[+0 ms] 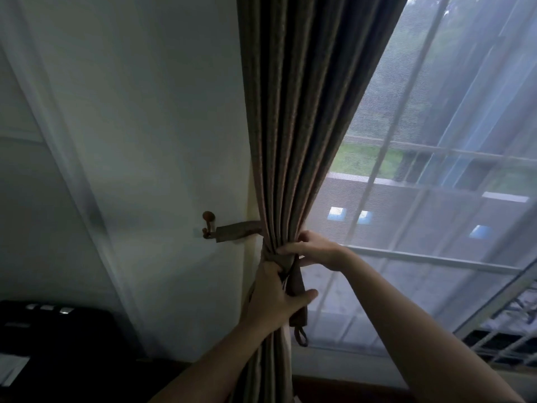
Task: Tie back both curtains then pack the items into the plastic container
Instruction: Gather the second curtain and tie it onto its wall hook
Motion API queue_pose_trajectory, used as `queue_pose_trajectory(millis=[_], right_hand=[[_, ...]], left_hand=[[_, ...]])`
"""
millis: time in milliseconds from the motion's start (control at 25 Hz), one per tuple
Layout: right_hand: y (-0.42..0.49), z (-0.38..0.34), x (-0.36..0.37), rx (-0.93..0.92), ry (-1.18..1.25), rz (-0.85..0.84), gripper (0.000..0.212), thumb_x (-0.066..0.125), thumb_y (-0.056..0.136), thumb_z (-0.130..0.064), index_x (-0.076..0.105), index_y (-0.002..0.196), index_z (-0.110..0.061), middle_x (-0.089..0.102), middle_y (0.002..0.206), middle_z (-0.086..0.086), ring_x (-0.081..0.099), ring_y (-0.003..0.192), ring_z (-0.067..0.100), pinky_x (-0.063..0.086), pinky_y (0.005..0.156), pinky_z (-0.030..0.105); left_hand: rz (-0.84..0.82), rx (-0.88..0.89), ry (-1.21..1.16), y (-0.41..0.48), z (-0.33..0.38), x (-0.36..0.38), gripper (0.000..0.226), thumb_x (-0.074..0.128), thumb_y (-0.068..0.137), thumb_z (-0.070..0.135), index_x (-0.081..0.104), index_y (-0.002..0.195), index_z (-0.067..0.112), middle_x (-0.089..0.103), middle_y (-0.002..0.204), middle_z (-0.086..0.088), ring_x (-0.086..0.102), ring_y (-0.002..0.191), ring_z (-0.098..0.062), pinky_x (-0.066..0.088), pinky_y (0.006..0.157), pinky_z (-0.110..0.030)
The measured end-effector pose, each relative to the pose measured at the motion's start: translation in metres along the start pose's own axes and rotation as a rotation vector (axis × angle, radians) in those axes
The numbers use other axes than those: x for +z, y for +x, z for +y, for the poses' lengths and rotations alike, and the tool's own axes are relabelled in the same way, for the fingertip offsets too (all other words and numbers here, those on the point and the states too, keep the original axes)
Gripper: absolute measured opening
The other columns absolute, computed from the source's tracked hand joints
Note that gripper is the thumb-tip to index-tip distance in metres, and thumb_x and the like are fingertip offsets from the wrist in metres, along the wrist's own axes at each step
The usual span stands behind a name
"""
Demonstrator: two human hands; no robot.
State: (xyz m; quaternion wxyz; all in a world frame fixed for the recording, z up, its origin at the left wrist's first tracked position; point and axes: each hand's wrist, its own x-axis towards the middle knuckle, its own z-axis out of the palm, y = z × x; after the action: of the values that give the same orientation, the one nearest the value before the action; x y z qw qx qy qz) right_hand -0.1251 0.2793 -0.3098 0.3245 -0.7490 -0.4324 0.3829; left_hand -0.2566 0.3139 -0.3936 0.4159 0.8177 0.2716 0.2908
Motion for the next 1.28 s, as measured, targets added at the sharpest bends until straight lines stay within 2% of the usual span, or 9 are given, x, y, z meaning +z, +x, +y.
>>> queue_pose_trajectory(millis=[120, 200, 360, 480, 600, 760, 960, 1160, 1280], right_hand=[[-0.001, -0.002, 0.004, -0.066, -0.172, 0.090, 0.067, 0.075, 0.053, -0.066, 0.065, 0.106, -0.028, 0.068, 0.107, -0.001, 0.064, 0.100, 0.016, 0.055, 0.087, 0.036], [0.003, 0.001, 0.014, -0.102, -0.314, 0.288, 0.074, 0.071, 0.051, -0.073, 0.063, 0.110, -0.028, 0.067, 0.107, -0.003, 0.062, 0.098, 0.017, 0.054, 0.083, 0.034], [0.004, -0.001, 0.026, -0.069, -0.352, 0.463, 0.053, 0.066, 0.071, -0.057, 0.059, 0.109, -0.022, 0.065, 0.100, 0.001, 0.061, 0.090, 0.022, 0.054, 0.074, 0.036], [0.004, -0.003, 0.032, -0.071, -0.322, 0.446, 0.046, 0.065, 0.075, -0.051, 0.060, 0.108, -0.020, 0.066, 0.101, 0.004, 0.061, 0.091, 0.023, 0.054, 0.076, 0.037], [0.003, -0.006, 0.041, -0.077, -0.244, 0.459, 0.038, 0.065, 0.077, -0.044, 0.061, 0.104, -0.018, 0.065, 0.099, 0.005, 0.061, 0.090, 0.022, 0.055, 0.076, 0.038], [0.003, -0.015, 0.054, -0.057, -0.136, 0.505, 0.026, 0.065, 0.078, -0.035, 0.059, 0.097, -0.018, 0.065, 0.092, 0.002, 0.062, 0.087, 0.021, 0.055, 0.076, 0.037], [0.016, -0.027, 0.087, -0.014, -0.082, 0.716, 0.027, 0.065, 0.076, -0.037, 0.056, 0.096, -0.022, 0.059, 0.072, -0.008, 0.060, 0.075, 0.019, 0.046, 0.057, 0.027], [0.042, -0.046, 0.115, 0.031, 0.018, 0.911, 0.048, 0.061, 0.070, -0.043, 0.049, 0.114, -0.026, 0.066, 0.098, 0.004, 0.060, 0.090, 0.030, 0.044, 0.071, 0.032], [0.051, -0.057, 0.123, 0.057, 0.033, 0.940, 0.049, 0.061, 0.075, -0.039, 0.046, 0.119, -0.022, 0.064, 0.095, 0.003, 0.060, 0.090, 0.028, 0.043, 0.070, 0.031]], left_hand=[[-0.101, 0.075, 0.198, -0.004, -0.005, 0.006, 0.050, 0.067, 0.072, 0.045, 0.058, 0.108, 0.012, 0.052, 0.108, 0.001, 0.055, 0.092, -0.008, 0.049, 0.080, -0.019], [-0.195, 0.050, 0.186, -0.005, -0.004, -0.006, 0.029, 0.059, 0.086, 0.030, 0.066, 0.090, 0.002, 0.060, 0.103, -0.010, 0.059, 0.081, -0.014, 0.045, 0.070, -0.014], [-0.225, -0.019, 0.119, -0.001, 0.000, -0.051, 0.044, 0.046, 0.094, 0.046, 0.056, 0.068, 0.013, 0.062, 0.081, 0.006, 0.056, 0.061, -0.007, 0.038, 0.056, -0.011], [-0.283, 0.040, 0.287, -0.012, 0.002, -0.085, 0.032, 0.042, 0.098, 0.033, 0.046, 0.071, 0.016, 0.059, 0.067, -0.001, 0.052, 0.051, -0.009, 0.035, 0.047, -0.012], [-0.318, 0.108, 0.286, -0.013, -0.003, -0.124, 0.024, 0.053, 0.094, 0.027, 0.059, 0.077, 0.011, 0.057, 0.055, 0.005, 0.054, 0.039, -0.005, 0.039, 0.045, -0.010], [-0.383, 0.160, 0.174, 0.021, -0.028, -0.171, 0.007, 0.068, 0.083, 0.021, 0.073, 0.085, 0.015, 0.067, 0.059, 0.003, 0.062, 0.053, -0.004, 0.048, 0.055, -0.013], [-0.289, -0.018, -0.247, 0.064, -0.081, -0.194, 0.024, 0.063, 0.084, -0.002, 0.074, 0.081, 0.019, 0.072, 0.075, -0.007, 0.068, 0.074, -0.014, 0.055, 0.072, -0.019], [-0.108, -0.119, -0.298, 0.111, -0.106, -0.184, 0.006, 0.071, 0.079, 0.006, 0.068, 0.082, 0.011, 0.072, 0.083, -0.006, 0.066, 0.081, -0.022, 0.055, 0.078, -0.029], [0.073, -0.249, -0.294, 0.124, -0.121, -0.164, 0.021, 0.080, 0.071, 0.018, 0.060, 0.072, 0.015, 0.071, 0.086, -0.009, 0.067, 0.078, -0.019, 0.053, 0.076, -0.027]])
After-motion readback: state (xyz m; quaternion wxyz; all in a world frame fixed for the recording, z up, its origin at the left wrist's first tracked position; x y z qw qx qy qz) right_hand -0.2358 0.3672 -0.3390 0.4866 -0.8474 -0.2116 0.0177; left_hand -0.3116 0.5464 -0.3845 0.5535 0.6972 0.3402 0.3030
